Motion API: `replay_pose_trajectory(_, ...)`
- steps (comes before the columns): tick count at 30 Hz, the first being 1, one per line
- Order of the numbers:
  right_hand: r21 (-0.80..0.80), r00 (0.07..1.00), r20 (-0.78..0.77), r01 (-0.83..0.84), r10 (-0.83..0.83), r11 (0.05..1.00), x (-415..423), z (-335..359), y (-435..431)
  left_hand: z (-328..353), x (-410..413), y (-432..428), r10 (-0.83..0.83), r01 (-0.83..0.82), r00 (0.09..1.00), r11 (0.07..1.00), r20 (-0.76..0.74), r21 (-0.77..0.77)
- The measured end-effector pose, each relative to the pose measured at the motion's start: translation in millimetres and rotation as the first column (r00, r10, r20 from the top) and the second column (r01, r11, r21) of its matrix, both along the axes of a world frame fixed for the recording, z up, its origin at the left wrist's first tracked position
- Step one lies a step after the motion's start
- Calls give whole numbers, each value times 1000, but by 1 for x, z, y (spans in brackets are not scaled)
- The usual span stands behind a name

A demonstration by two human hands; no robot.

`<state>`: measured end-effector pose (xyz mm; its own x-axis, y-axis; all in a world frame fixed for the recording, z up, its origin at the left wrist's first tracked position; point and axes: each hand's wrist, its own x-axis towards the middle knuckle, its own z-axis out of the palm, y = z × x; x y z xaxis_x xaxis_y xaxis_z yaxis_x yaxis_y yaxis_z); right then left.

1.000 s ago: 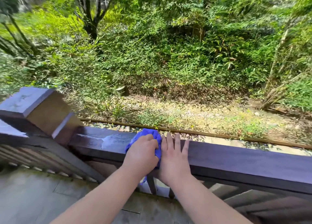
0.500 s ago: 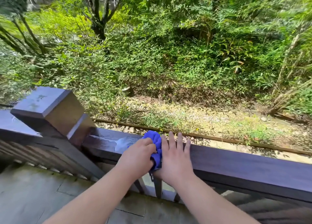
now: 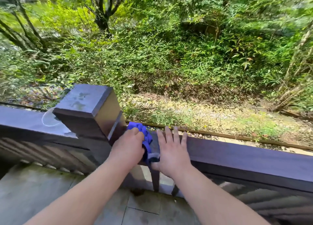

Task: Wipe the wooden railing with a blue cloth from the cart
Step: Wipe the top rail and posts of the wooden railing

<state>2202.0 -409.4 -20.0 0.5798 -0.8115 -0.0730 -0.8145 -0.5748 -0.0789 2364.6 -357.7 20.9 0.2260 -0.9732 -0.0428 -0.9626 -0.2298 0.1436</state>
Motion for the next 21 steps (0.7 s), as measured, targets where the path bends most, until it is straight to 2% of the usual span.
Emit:
replay_pose_trajectory(6, 4, 1000, 7, -2, 2, 1000, 20, 5, 5, 6, -1, -3, 45, -52, 976, 998, 213, 26)
replay_pose_trajectory(13, 48, 999, 40, -16, 14, 999, 6, 5, 1, 12, -4, -6, 82, -109, 964, 990, 253, 94)
replay_pose_trajectory(16, 49, 997, 47, -64, 61, 997, -5, 2, -1, 14, -2, -6, 99, -127, 970, 985, 221, 117)
replay_pose_trajectory(21, 50, 987, 117, -118, 112, 992, -23, 1, -4, 14, -11, -2, 135, -151, 973, 986, 187, 74)
